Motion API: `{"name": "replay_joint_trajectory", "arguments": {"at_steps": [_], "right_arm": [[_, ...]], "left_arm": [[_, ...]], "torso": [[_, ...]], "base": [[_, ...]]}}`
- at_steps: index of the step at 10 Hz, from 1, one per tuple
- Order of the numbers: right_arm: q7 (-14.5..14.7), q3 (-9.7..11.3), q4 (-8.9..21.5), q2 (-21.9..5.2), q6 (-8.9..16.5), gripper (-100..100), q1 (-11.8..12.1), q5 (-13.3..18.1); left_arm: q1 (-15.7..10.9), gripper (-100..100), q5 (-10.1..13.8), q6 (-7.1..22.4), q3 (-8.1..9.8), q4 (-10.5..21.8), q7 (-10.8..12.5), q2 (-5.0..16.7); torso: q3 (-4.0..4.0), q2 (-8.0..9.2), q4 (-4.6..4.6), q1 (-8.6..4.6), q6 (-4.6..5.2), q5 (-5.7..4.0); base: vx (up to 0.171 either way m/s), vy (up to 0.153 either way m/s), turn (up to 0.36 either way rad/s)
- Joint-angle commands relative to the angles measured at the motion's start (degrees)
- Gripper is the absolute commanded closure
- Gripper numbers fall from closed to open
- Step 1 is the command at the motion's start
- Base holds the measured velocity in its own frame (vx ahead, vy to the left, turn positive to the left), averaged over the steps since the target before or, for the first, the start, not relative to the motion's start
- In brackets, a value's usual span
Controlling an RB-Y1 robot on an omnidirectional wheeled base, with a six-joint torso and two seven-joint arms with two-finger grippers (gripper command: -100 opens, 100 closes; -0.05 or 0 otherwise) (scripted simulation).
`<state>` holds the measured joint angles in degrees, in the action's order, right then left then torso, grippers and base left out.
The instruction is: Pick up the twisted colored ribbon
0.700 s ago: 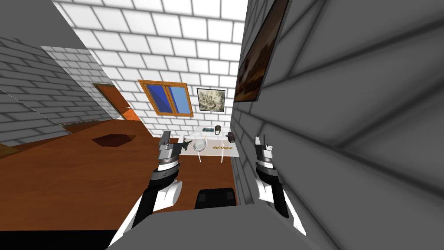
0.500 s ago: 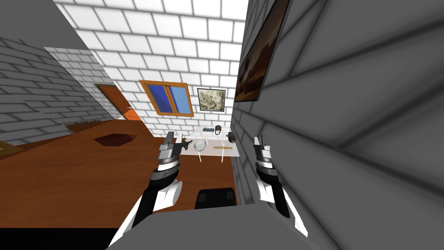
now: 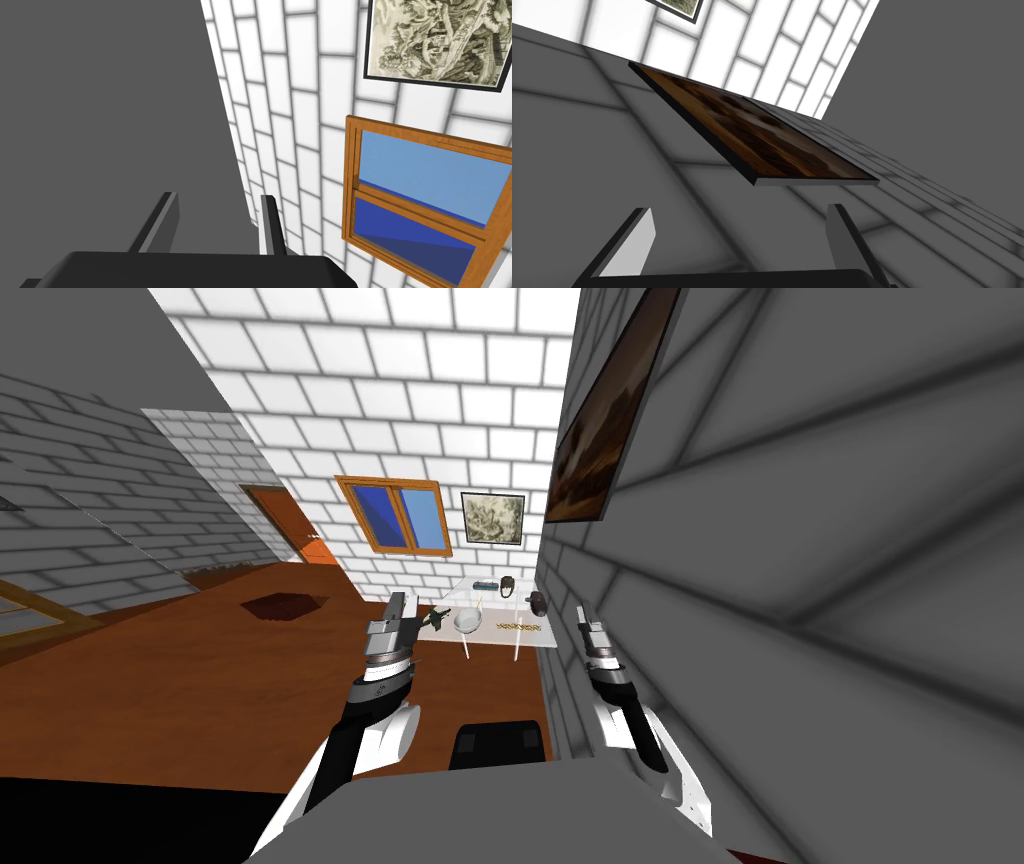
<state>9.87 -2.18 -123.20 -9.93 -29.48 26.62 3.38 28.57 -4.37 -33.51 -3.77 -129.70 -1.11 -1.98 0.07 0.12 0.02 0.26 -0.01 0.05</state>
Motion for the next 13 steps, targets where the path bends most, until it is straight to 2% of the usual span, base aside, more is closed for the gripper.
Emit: {"name": "replay_joint_trajectory", "arguments": {"at_steps": [1, 2, 3, 7, 8, 12, 13], "right_arm": [[1.8, 0.6, 1.8, -2.6, 1.4, -100, -0.4, 1.9], [2.9, 0.9, 3.3, -4.3, 2.4, -100, -0.8, 3.1], [2.9, 0.9, 3.3, -4.4, 2.4, -100, -0.8, 3.1], [7.8, 2.1, 9.8, -11.6, 6.9, -100, -2.7, 8.6], [7.8, 2.1, 9.8, -11.6, 6.9, -100, -2.7, 8.6], [13.3, 3.5, 17.2, -18.0, 12.1, -100, -5.0, 14.8], [13.3, 3.5, 17.7, -18.0, 12.1, -100, -5.0, 14.8]], "left_arm": [[0.0, 0, 0.0, 0.0, 0.0, 0.0, 0.0, 0.0], [0.0, 0, 0.0, 0.0, 0.0, 0.0, 0.0, 0.0], [0.0, 0, 0.0, 0.0, 0.0, 0.0, 0.0, 0.0], [0.0, 0, 0.0, 0.0, 0.0, 0.0, 0.0, 0.0], [0.0, 0, 0.0, 0.0, 0.0, 0.0, 0.0, 0.0], [0.0, 0, 0.0, 0.0, 0.0, 0.0, 0.0, 0.0], [0.0, 0, 0.0, 0.0, 0.0, 0.0, 0.0, 0.0]], "torso": [[0.0, 0.0, 0.0, 0.0, 0.0, 0.0], [0.0, 0.0, 0.0, 0.05, -0.01, 0.02], [0.01, 0.03, 0.01, 0.05, -0.01, 0.02], [-0.01, -0.02, 0.0, 0.04, 0.0, 0.02], [-0.01, -0.03, 0.0, 0.07, -0.01, 0.02], [-0.06, -0.1, -0.02, 0.1, 0.0, 0.03], [-0.06, -0.1, -0.02, 0.17, 0.01, 0.05]], "base": [[-0.035, 0.087, 0.077], [-0.046, 0.086, 0.076], [-0.028, 0.055, 0.019], [-0.024, 0.078, 0.085], [-0.021, 0.071, 0.027], [-0.006, 0.095, 0.102], [0.008, 0.082, 0.026]]}}
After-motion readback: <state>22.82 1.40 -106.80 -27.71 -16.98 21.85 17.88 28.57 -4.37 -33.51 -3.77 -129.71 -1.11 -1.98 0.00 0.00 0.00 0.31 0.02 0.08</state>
